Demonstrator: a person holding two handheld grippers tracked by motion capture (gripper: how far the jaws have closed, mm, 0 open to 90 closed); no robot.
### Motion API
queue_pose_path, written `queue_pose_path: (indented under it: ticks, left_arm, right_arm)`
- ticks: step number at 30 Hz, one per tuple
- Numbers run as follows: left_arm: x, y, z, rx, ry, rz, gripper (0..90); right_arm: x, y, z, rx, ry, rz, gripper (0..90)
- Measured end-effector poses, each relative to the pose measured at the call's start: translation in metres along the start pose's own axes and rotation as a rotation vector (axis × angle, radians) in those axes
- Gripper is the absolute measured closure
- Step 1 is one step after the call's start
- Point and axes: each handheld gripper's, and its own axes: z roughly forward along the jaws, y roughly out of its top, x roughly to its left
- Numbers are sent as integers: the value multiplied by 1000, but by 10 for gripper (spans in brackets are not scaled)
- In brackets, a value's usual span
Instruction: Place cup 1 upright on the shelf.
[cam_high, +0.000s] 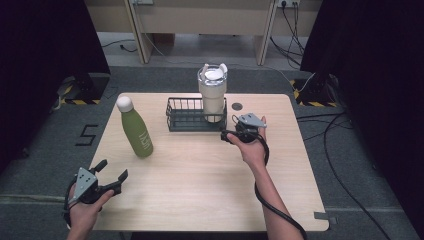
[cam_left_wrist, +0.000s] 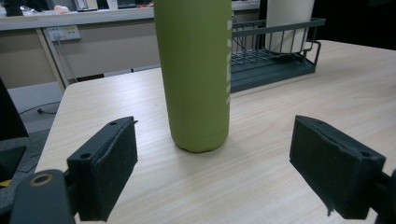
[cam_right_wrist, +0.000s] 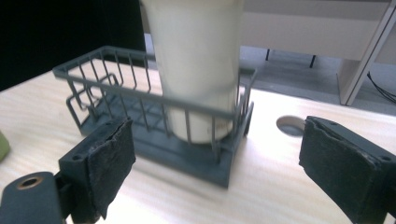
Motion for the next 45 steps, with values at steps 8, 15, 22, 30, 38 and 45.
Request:
queue_pose_path:
  ticks: [8, 15, 22, 30, 38, 45]
  left_arm:
    - [0, 18, 16, -22, -11, 13, 141]
    - [5, 33, 30, -47, -18, 18, 138]
    - [14, 45, 48, -37, -45, 28, 129]
    - [22, 62, 63, -60, -39, 34, 114]
    - [23, 74, 74, -83, -52, 37, 97]
    - [21, 76, 92, -60, -68, 27, 98]
  right_arm:
    - [-4, -19, -20, 5, -2, -6, 117]
    - [-10, -26, -43, -16, -20, 1, 125]
    - [-14, -43, -59, -3, -26, 7, 143]
    - [-21, -56, -73, 1, -39, 32, 147]
    - [-26, -66, -82, 3, -48, 47, 148]
    - [-30, -71, -86, 8, -64, 67, 151]
